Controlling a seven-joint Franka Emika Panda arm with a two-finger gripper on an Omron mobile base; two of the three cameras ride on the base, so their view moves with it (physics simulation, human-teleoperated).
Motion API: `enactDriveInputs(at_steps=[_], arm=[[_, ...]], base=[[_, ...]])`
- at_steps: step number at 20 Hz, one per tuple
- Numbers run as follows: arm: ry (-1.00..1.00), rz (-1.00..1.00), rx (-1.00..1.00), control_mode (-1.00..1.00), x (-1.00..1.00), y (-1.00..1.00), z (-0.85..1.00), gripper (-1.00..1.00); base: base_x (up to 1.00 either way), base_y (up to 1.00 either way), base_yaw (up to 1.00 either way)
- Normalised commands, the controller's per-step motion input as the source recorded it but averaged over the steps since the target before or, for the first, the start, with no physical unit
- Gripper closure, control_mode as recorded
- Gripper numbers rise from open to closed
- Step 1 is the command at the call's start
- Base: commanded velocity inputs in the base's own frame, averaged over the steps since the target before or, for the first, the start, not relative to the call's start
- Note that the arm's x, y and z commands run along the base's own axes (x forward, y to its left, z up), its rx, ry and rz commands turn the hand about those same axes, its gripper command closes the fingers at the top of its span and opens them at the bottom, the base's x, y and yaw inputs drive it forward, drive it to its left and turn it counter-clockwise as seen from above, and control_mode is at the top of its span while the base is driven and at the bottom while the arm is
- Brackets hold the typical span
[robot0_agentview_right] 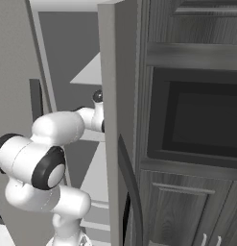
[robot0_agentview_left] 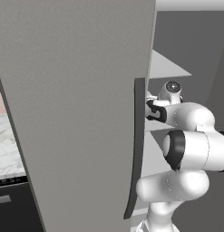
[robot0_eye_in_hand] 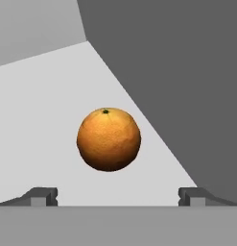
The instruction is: Take the tangerine, steak, and orange from the freezer and place them in the bowl on the counter.
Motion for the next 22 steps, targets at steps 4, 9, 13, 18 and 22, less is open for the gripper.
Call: enactDriveInputs(at_steps=[4, 9, 13, 18, 22], arm=[[0.01, 0.0, 0.0, -1.0, 0.08, -0.11, -0.07, -1.0], [0.01, 0.0, 0.0, -1.0, 0.15, -0.07, -0.04, -1.0], [0.01, 0.0, 0.0, -1.0, 0.16, -0.04, -0.04, -1.0], [0.01, 0.0, 0.0, -1.0, 0.07, 0.0, -0.12, -1.0], [0.0, 0.0, 0.0, -1.0, 0.1, -0.01, -0.1, -1.0]], base=[[0.0, 0.0, 0.0], [0.0, 0.0, 0.0], [0.0, 0.0, 0.0], [0.0, 0.0, 0.0], [0.0, 0.0, 0.0]])
